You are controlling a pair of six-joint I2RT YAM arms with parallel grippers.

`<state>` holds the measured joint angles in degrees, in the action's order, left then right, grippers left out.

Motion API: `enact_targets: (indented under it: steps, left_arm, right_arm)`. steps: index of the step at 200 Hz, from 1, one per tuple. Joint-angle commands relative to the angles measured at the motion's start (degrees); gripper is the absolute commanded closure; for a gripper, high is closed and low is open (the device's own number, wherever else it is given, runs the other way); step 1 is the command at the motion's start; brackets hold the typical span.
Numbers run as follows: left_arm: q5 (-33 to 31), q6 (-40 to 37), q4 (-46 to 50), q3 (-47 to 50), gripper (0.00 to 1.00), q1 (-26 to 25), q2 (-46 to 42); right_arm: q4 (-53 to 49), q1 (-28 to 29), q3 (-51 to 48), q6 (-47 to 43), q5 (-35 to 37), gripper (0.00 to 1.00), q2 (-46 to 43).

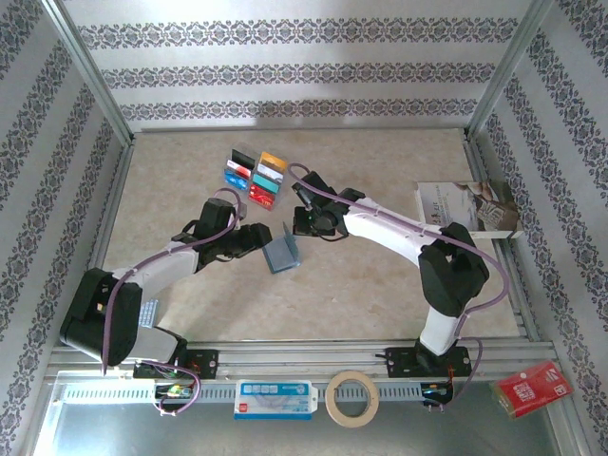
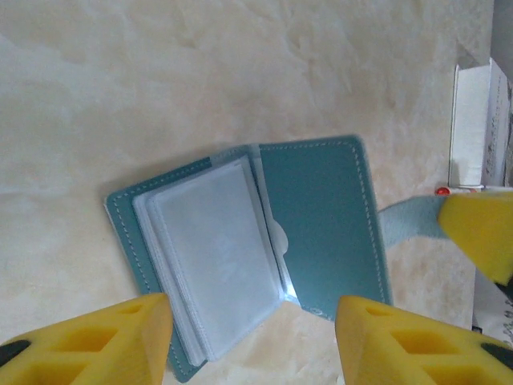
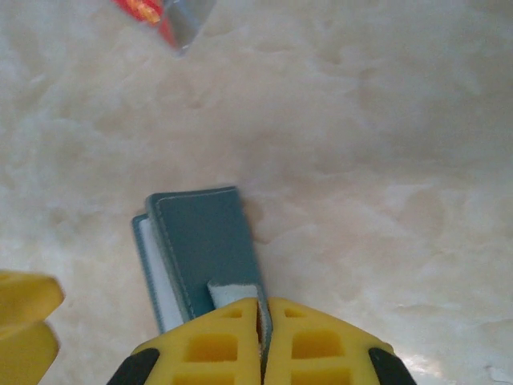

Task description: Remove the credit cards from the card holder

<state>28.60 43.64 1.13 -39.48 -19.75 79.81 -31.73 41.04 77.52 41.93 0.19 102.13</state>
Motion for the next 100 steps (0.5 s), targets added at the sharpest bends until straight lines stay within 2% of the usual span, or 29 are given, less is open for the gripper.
enact_targets:
  steps: [1, 40, 63, 100]
  left_arm:
    - [1.74, -1.88, 0.95, -2.88, 0.43, 0.60, 0.80]
    - [0.56, 0.01, 3.77, -5.66, 0.44, 0.95, 4.03]
    - [1.47, 1.77, 6.68, -7.16, 0.45, 1.10, 4.93]
    - [2.85, -0.56, 9.61, -9.73, 0.44, 1.12, 6.32]
  right_arm:
    - [-2.64, -1.64, 1.19, 1.39, 6.79, 0.95, 2.33]
    - [-6.07, -2.62, 1.03, 2.35, 13.80, 0.94, 4.55]
    - [-5.80, -3.21, 0.79, 5.08, 11.70, 0.93, 6.02]
    - [-0.63, -3.39, -2.20, 4.59, 6.98, 0.91, 5.26]
